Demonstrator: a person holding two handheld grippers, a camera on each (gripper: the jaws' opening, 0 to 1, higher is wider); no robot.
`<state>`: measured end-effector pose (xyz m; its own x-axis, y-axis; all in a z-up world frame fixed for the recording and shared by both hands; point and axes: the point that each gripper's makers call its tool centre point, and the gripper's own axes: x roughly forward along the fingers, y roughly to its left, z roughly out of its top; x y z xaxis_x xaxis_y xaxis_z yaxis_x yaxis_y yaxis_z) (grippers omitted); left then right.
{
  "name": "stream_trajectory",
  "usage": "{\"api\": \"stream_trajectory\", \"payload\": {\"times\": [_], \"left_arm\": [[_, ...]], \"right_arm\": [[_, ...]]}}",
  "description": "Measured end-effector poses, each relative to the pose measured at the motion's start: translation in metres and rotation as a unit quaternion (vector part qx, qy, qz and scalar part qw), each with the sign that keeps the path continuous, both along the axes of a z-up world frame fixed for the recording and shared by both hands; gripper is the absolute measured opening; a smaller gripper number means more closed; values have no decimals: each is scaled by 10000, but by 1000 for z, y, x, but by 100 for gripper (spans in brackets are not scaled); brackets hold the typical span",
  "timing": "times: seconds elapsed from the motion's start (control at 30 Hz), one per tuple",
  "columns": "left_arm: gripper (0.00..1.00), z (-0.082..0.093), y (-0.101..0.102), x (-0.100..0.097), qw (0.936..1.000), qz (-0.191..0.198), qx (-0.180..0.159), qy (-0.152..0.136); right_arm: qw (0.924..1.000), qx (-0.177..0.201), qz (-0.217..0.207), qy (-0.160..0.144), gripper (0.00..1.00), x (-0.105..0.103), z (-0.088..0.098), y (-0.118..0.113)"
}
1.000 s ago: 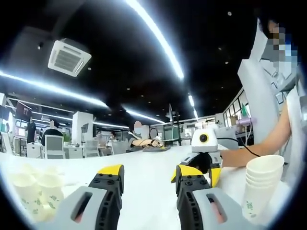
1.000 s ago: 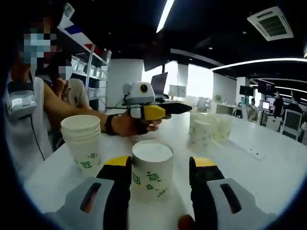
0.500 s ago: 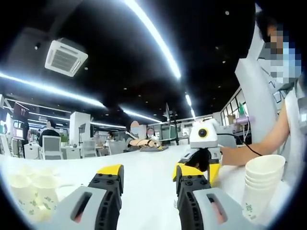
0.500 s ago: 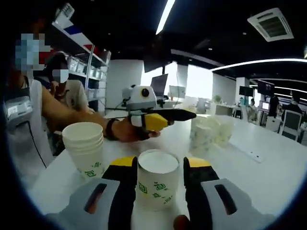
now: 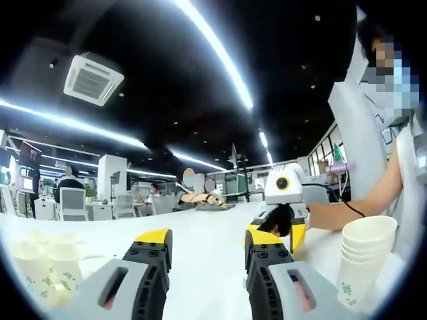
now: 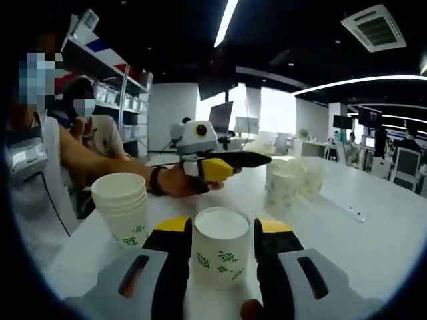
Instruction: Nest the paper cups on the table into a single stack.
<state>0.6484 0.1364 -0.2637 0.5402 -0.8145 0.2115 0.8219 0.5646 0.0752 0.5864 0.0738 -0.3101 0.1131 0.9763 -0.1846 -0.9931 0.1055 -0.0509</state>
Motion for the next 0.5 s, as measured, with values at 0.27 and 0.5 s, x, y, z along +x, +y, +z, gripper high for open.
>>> {"api": "stream_trajectory", "payload": {"times": [0.27,0.5], "left_arm": [[47,-1,-3,-2,10000,-13,1,6],[47,-1,-6,-2,10000,-47,23,1]], "right_arm": [[10000,-47,24,28,39,-1,-4,0],[9999,-138,44,-14,37,-4,-7,4]]}}
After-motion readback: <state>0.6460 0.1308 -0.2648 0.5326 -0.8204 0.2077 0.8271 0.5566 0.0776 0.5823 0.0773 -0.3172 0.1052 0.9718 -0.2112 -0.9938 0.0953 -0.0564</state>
